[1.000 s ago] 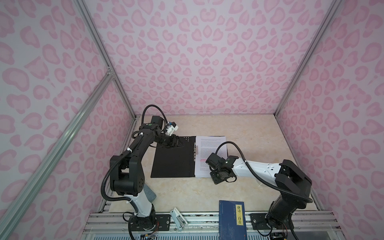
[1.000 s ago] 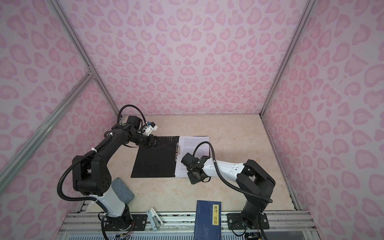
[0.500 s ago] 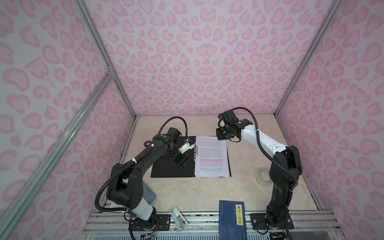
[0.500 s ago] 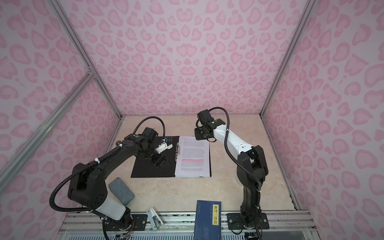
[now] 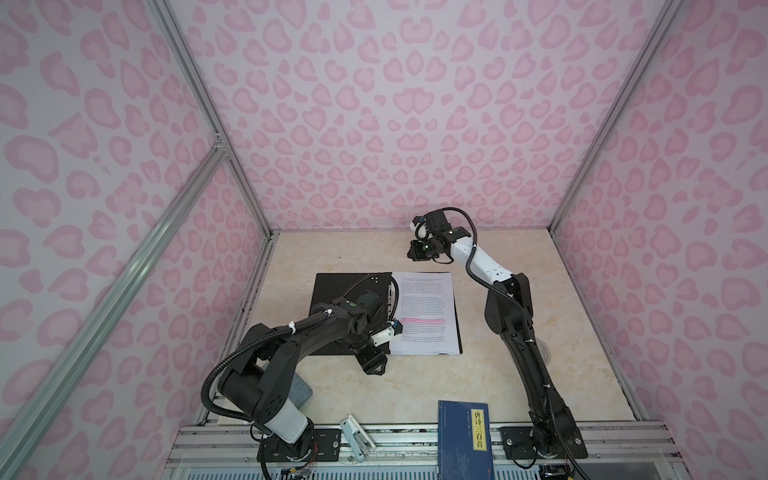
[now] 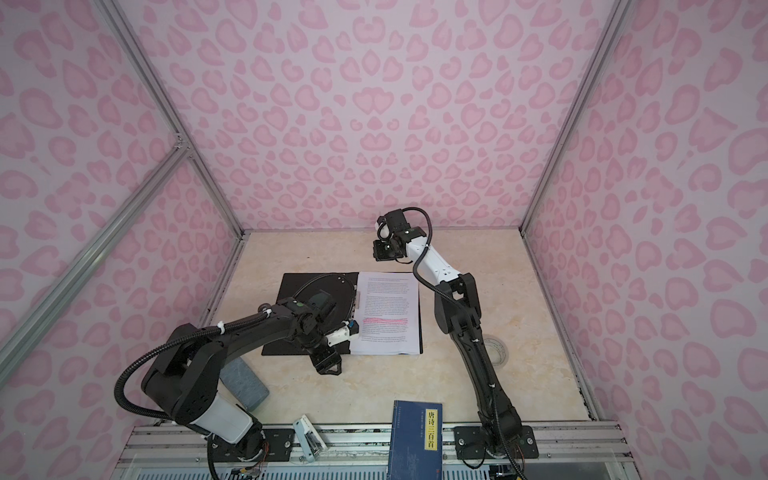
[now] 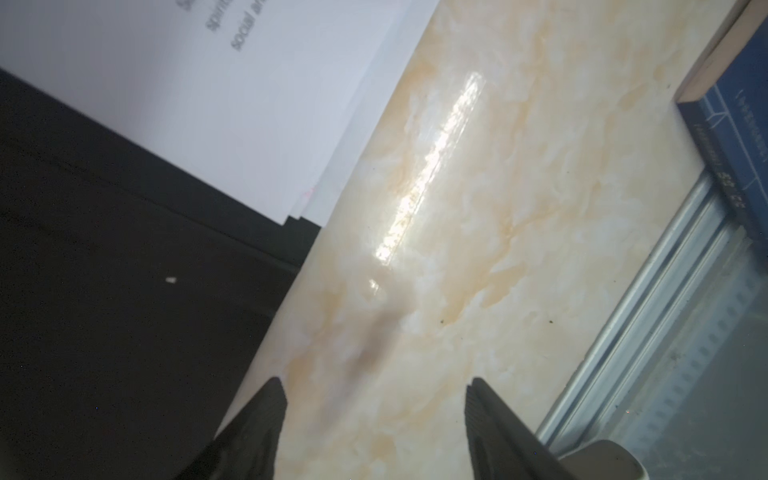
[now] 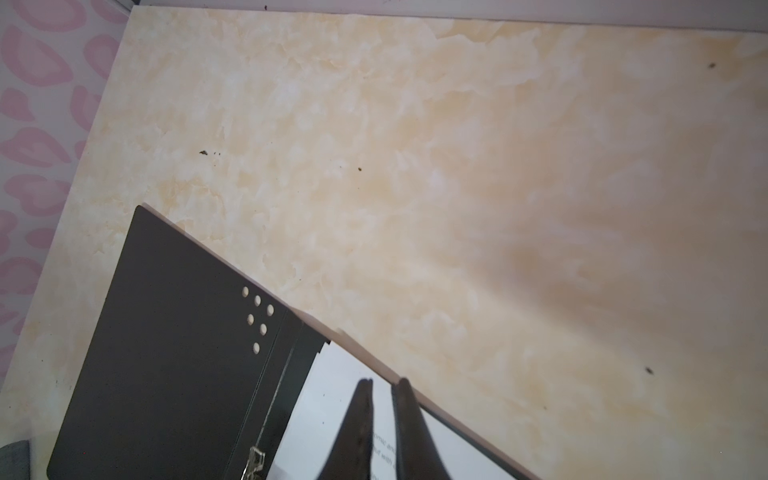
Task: Put the files into the folder
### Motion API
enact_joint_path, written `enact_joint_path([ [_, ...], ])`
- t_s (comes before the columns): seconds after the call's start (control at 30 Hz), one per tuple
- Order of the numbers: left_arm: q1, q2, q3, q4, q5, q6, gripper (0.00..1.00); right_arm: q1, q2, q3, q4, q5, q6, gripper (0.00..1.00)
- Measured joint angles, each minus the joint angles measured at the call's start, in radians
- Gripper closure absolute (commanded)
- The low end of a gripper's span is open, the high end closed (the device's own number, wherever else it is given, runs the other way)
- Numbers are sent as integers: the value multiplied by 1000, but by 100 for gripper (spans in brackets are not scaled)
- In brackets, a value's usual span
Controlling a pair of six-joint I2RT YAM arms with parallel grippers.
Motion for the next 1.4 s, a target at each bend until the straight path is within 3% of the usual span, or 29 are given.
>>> enact_joint_path([
  [0.33, -49, 58, -3, 110, -22, -92, 29, 11, 107, 66, -25, -66, 26, 85],
  [1.03, -58, 90, 6, 170, -14, -133, 32, 27, 117, 87, -120, -80, -54, 82],
  [1.4, -72, 73, -4, 182, -47, -132, 32, -15, 149, 138, 51, -67, 70, 81],
])
